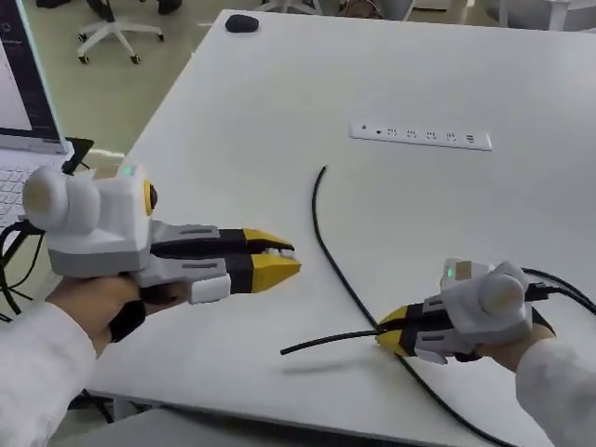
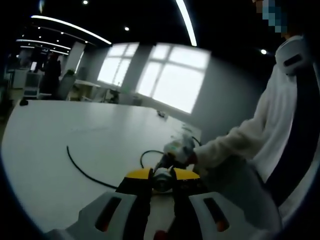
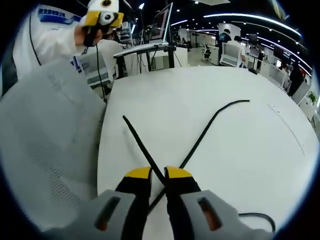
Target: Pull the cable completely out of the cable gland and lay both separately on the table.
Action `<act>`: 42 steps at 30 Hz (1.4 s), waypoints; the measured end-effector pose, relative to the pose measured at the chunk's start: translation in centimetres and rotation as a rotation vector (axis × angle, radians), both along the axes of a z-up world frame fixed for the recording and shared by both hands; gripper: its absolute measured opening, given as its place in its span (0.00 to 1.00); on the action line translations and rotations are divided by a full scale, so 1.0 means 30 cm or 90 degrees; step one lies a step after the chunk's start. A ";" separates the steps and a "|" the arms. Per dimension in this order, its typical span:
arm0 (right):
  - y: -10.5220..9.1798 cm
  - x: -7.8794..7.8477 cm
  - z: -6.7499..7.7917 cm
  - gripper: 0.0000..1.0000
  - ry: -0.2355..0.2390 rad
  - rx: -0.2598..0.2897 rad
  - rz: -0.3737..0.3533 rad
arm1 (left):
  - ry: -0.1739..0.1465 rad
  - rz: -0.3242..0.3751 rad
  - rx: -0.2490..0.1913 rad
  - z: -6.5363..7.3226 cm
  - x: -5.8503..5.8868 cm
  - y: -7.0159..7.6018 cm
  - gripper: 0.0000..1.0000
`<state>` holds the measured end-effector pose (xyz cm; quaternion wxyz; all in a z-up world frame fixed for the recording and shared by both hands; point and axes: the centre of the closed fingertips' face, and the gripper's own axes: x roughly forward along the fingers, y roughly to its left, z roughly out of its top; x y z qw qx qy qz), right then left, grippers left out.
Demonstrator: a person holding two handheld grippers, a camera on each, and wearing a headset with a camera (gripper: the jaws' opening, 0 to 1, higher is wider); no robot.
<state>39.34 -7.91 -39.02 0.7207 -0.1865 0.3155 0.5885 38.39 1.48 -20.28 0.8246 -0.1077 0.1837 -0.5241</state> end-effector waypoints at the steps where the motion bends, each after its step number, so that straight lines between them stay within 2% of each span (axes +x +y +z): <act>1: 0.002 -0.001 -0.005 0.08 0.001 0.000 0.000 | 0.003 -0.001 0.002 -0.012 0.007 -0.003 0.16; 2: -0.012 0.004 -0.015 0.05 0.005 -0.013 -0.011 | 0.006 -0.003 0.005 -0.031 0.019 -0.007 0.16; 3: -0.003 0.007 -0.009 0.01 0.001 0.000 -0.012 | 0.007 -0.003 0.005 -0.037 0.023 -0.009 0.16; 4: -0.009 0.015 -0.012 0.01 0.006 0.003 -0.029 | 0.010 -0.005 0.007 -0.060 0.039 -0.015 0.16; 5: -0.011 0.019 -0.019 0.00 0.009 0.004 -0.031 | 0.011 -0.005 0.008 -0.066 0.043 -0.016 0.16; 8: -0.021 0.027 -0.044 0.00 0.016 -0.002 -0.048 | 0.024 -0.012 0.021 -0.132 0.077 -0.031 0.16; 9: -0.022 0.028 -0.050 0.00 0.024 0.007 -0.055 | 0.028 -0.013 0.024 -0.153 0.091 -0.036 0.16; 14: -0.004 0.024 -0.008 0.00 0.025 0.048 -0.061 | 0.014 -0.003 0.041 -0.230 0.149 -0.057 0.16; 15: -0.002 0.026 -0.001 0.01 0.027 0.054 -0.063 | 0.012 0.003 0.050 -0.262 0.168 -0.065 0.16; 17: -0.002 0.026 0.011 0.03 0.024 0.055 -0.064 | 0.010 -0.001 0.066 -0.307 0.183 -0.078 0.16; 18: -0.003 0.027 0.027 0.04 0.018 0.061 -0.063 | 0.005 -0.008 0.083 -0.343 0.190 -0.090 0.16; 21: -0.010 0.025 0.057 0.06 0.013 0.072 -0.064 | -0.006 -0.023 0.118 -0.418 0.201 -0.114 0.16; 26: -0.031 0.012 0.099 0.13 0.004 0.082 -0.069 | -0.004 -0.028 0.145 -0.517 0.219 -0.139 0.17; 32: -0.063 -0.022 0.146 0.23 0.007 0.098 -0.083 | 0.002 -0.032 0.171 -0.586 0.222 -0.146 0.17; 42: -0.144 -0.042 0.206 0.26 0.004 0.118 -0.159 | 0.022 -0.023 0.211 -0.671 0.220 -0.119 0.17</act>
